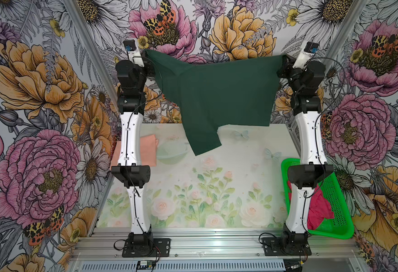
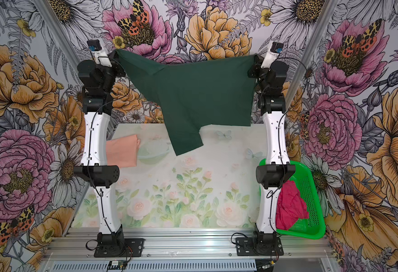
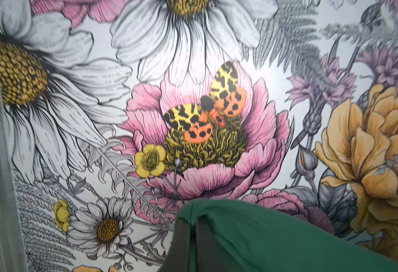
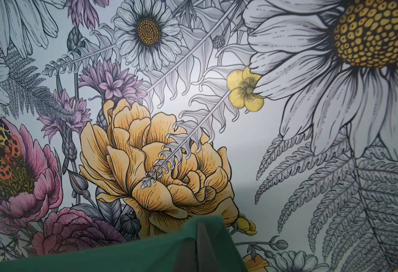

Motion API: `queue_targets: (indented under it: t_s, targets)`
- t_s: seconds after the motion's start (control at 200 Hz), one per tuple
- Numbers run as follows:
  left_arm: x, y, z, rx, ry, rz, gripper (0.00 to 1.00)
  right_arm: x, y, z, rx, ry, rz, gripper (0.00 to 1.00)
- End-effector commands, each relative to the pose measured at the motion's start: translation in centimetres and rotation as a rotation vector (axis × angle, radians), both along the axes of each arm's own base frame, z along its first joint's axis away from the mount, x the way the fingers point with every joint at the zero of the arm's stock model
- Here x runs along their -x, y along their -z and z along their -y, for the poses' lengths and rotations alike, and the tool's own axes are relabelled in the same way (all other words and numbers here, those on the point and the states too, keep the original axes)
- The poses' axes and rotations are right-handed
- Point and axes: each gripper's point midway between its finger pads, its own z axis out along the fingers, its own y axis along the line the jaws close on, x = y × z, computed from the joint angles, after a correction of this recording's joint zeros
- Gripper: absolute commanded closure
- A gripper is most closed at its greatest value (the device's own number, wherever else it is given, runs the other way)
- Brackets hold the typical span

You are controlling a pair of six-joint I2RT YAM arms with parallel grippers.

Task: Fold and stack t-shirts
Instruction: Flatten out the T-shirt at the center of the board.

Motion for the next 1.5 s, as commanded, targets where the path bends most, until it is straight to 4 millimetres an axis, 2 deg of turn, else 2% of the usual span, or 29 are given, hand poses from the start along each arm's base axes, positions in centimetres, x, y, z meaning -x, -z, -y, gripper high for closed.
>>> queue_targets:
  t_s: [0.0,0.035,0.08,0.115,0.13,0.165,0.22,0.28,0.345,0.405,0.445,0.545,0.56,0.675,0.755,0.825,1.025,1.23,1.375,1.496]
  targets:
    - [0.4,0.3,-2.0,0.006,0.038,-0.023,1.0,3.7,-1.6,0.5,0.004,0.036,0.091,1.0]
    - [-2.5,5.2,-1.3,0.008,0.083,-0.162,1.0,2.4,2.6,0.7,0.007,0.045,0.009,1.0]
    - [-5.9,12.6,-0.2,0.019,0.136,-0.345,1.0,1.3,7.7,0.7,0.004,0.044,-0.087,1.0]
    - [-7.4,17.9,0.8,0.029,0.157,-0.471,1.0,0.4,12.5,0.4,0.001,0.028,-0.183,1.0]
    - [-7.8,20.2,1.2,0.033,0.164,-0.524,1.0,0.4,13.3,0.3,0.001,0.022,-0.2,1.0]
    - [-8.2,24.9,2.6,0.036,0.185,-0.629,1.0,-0.1,17.7,-0.2,-0.003,-0.001,-0.292,1.0]
    - [-7.9,31.1,4.6,0.041,0.194,-0.77,1.0,-0.3,23.8,-1.1,0.001,-0.035,-0.418,1.0]
    - [-6.6,36.7,6.8,0.052,0.212,-0.923,1.0,0.0,29.7,-2.1,0.013,-0.064,-0.559,1.0]
    - [-4.1,41.2,9.5,0.051,0.243,-1.074,1.0,1.0,34.8,-3.3,0.03,-0.117,-0.696,1.0]
    - [-1.1,43.6,11.3,0.02,0.241,-1.17,1.0,2.6,38.2,-4.2,0.033,-0.159,-0.782,1.0]
    - [0.9,44.3,12.1,-0.008,0.228,-1.206,1.0,3.9,39.1,-4.6,0.036,-0.176,-0.807,1.0]
    - [5.1,43.2,12.5,-0.033,0.181,-1.244,1.0,7.2,39.5,-5.2,0.067,-0.19,-0.865,1.0]
    - [5.9,41.7,12.5,-0.034,0.183,-1.223,1.0,7.6,39.4,-5.3,0.076,-0.192,-0.876,1.0]
    - [10.2,37.8,12.3,-0.069,0.152,-1.212,1.0,10.5,38.0,-6.6,0.098,-0.211,-0.949,1.0]
    - [12.9,35.9,12.2,-0.096,0.142,-1.217,1.0,13.2,37.4,-8.1,0.112,-0.252,-1.036,1.0]
    - [15.2,35.2,11.8,-0.119,0.137,-1.236,1.0,15.6,37.4,-8.9,0.127,-0.273,-1.114,1.0]
    - [20.6,36.2,9.8,-0.14,0.096,-1.302,1.0,21.8,38.2,-8.7,0.119,-0.261,-1.241,1.0]
    - [25.4,39.3,8.5,-0.135,0.098,-1.42,1.0,27.0,39.6,-8.6,0.034,-0.26,-1.341,1.0]
    - [28.2,39.3,7.5,-0.126,0.084,-1.447,1.0,30.6,40.8,-9.5,-0.013,-0.277,-1.392,1.0]
    - [30.4,38.5,6.4,-0.12,0.06,-1.458,1.0,33.7,42.2,-11.0,0.0,-0.331,-1.45,1.0]
